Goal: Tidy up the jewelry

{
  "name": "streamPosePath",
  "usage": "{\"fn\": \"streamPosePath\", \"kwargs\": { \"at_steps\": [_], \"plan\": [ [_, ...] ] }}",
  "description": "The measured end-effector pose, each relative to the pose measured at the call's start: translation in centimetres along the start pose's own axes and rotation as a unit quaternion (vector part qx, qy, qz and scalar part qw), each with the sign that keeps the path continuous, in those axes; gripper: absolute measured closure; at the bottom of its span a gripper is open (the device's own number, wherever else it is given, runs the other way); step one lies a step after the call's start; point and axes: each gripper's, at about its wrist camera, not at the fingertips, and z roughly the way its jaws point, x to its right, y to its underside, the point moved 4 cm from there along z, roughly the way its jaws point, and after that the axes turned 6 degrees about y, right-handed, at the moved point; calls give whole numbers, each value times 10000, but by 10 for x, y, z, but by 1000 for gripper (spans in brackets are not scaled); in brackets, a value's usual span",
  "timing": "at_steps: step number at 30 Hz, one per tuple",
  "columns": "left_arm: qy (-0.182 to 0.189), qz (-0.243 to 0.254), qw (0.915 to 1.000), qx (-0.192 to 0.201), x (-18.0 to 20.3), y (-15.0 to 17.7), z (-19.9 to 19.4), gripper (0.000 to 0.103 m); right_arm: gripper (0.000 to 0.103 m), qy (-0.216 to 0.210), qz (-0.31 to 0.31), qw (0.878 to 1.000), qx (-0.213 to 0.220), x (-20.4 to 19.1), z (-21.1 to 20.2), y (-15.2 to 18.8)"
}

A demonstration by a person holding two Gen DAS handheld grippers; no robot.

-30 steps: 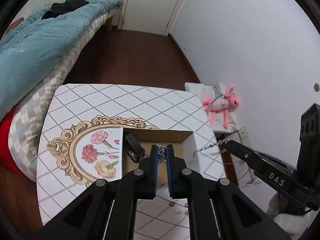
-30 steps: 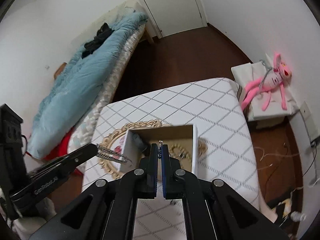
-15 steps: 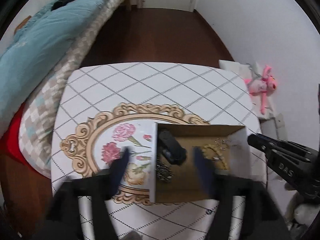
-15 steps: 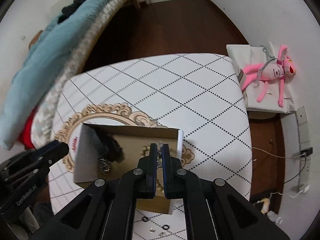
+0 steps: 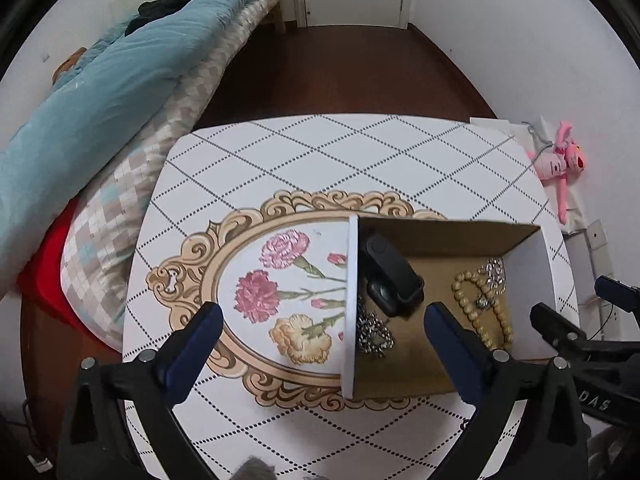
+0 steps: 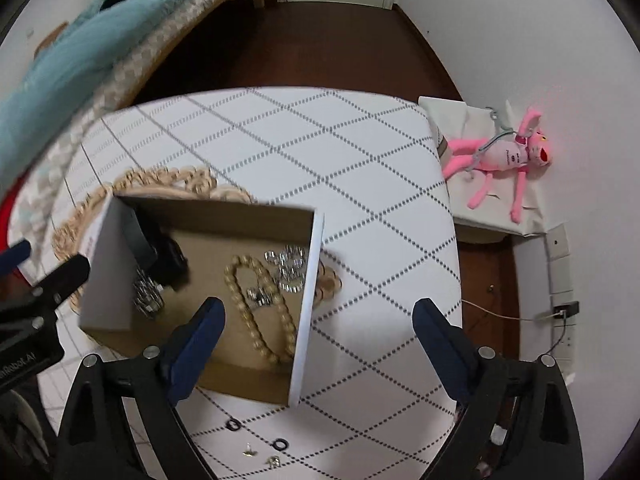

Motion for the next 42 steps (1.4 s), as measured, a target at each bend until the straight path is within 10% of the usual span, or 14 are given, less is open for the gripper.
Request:
{"fn": "streamPosePath", "kwargs": {
  "at_steps": [26,34,42],
  "plan": [
    [-285,-78,9971,700,7,42,-76,0,2,-112,583,9960,662,22,-69,49],
    [-178,-160,9997,-59,9,100,-29,0,2,-481,720,9962,127,12,-35,117],
    [-359,-56,9964,-770,7,152,23,0,45,-869,580,9945,113,-13,6,164]
  ]
}}
